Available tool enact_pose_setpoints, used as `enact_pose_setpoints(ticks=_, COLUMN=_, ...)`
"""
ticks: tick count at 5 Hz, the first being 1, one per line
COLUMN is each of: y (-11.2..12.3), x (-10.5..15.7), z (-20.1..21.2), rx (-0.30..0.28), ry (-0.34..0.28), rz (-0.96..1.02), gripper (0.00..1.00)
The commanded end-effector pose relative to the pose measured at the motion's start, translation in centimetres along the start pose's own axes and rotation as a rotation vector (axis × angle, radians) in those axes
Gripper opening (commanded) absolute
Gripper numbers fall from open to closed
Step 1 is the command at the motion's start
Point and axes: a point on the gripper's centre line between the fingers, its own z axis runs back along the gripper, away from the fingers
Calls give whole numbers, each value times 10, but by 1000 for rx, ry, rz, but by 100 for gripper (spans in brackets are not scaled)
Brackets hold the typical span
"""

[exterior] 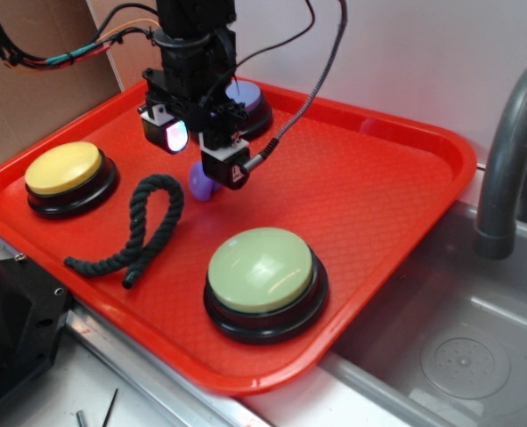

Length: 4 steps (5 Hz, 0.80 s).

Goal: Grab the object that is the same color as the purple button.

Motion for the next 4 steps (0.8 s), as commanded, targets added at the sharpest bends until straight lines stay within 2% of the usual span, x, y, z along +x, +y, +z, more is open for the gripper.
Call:
enact_pose_setpoints(ticks=1, y=2, x=7, z=-12, rx=-53, ry=-67, rz=-94, gripper=100)
enact_pose_setpoints(ticks=2, y=4, x=3, z=-19, rx=-54, ry=-53, rz=-88, gripper=100)
enact_pose_setpoints(ticks=3, y=4, x=1, z=-25, rx=-46, ry=-14, rz=-50, gripper=0)
enact_pose_setpoints(ticks=4, y=5, x=0, z=-25, rx=-54, ry=-18, rz=-37, gripper=0)
